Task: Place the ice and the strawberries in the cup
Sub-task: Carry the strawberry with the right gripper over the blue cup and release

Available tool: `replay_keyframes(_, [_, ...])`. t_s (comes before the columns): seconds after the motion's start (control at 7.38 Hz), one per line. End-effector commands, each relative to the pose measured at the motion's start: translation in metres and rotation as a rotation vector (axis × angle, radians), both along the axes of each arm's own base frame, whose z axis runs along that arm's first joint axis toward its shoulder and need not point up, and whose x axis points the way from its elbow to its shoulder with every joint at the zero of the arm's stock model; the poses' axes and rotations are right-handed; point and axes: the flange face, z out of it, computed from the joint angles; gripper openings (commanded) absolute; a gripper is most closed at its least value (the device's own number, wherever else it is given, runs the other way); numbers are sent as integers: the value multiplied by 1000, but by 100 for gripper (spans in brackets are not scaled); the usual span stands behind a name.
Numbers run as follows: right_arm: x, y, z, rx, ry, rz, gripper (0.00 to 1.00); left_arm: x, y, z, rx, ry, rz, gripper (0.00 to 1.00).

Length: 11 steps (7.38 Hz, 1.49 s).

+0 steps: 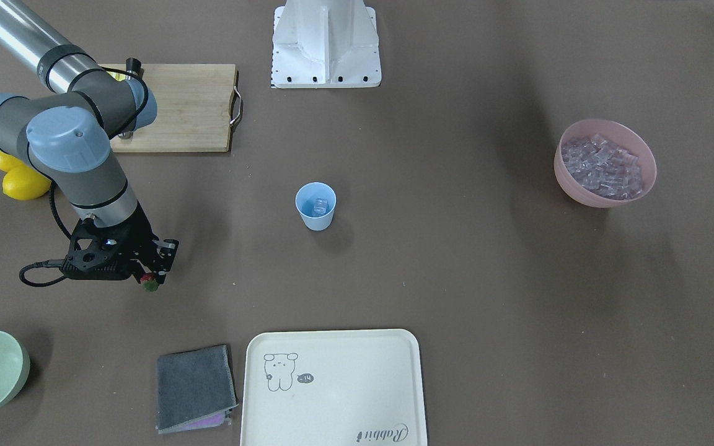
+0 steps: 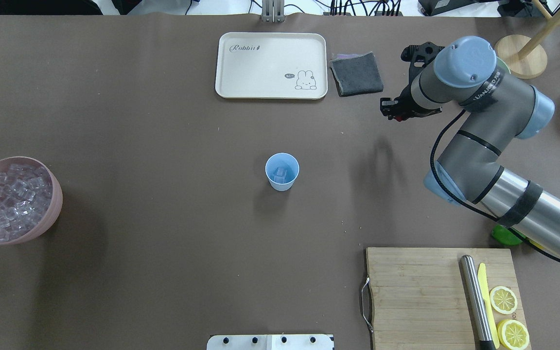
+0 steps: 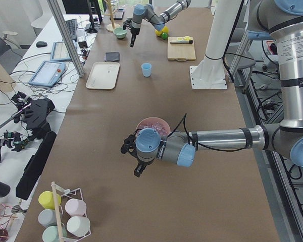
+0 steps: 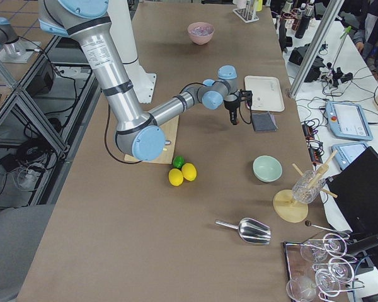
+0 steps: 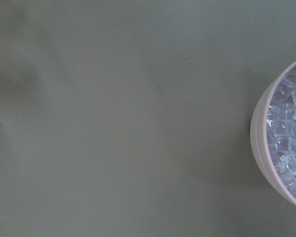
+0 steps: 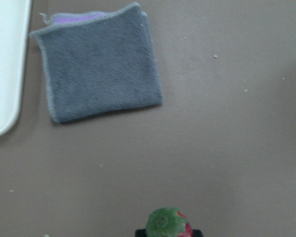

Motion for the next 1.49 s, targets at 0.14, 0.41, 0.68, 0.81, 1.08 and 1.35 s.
replay_keyframes(0.14, [-40,56,-105,66,-144,-53,0,3,-3,-1,3,0,6,100])
replay_keyframes(0.41, [-96,89,-154,53,-155,-26,0,3,-4,-2,6,1,6,100])
replay_keyframes(0.68, [-137,123,-183,27,-143,-2,0,3,-4,-2,6,1,6,100])
replay_keyframes(0.81, [-150,137,-183,26,-141,-4,0,3,-4,-2,6,1,6,100])
replay_keyframes(1.08, [-164,153,-182,49,-126,-1,0,3,-3,-2,7,1,6,100])
replay_keyframes(1.35, [-164,154,-182,33,-137,15,74,3,-1,-1,5,1,8,100])
